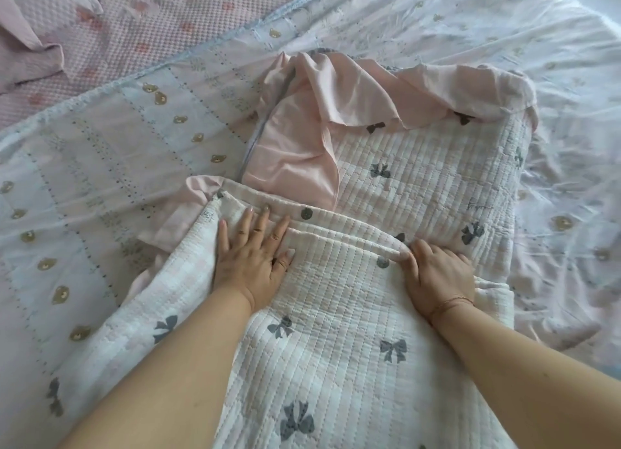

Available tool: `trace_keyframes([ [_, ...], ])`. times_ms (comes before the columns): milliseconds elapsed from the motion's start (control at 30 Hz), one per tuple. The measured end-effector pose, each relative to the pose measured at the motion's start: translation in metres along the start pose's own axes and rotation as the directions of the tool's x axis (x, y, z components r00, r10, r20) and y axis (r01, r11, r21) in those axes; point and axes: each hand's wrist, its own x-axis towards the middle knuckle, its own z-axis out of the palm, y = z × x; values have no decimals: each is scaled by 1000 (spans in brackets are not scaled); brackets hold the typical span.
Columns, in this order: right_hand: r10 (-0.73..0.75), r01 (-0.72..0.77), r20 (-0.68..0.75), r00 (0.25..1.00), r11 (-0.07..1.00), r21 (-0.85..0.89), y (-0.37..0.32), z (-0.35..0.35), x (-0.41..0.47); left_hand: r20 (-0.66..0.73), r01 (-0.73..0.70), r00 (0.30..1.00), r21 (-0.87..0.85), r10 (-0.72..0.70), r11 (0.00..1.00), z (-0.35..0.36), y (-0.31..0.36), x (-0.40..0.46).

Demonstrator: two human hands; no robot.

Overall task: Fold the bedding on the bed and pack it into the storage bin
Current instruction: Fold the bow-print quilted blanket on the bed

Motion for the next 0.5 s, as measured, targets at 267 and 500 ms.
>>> trace_keyframes([
  [267,65,-61,157,985,998,-28,-9,-5,3,163,83,983,17,-85,996,-18,14,-7],
  [500,80,-99,371,925,995,31,-27,-42,-57,256,93,964,-65,-73,994,-24,26,-87],
])
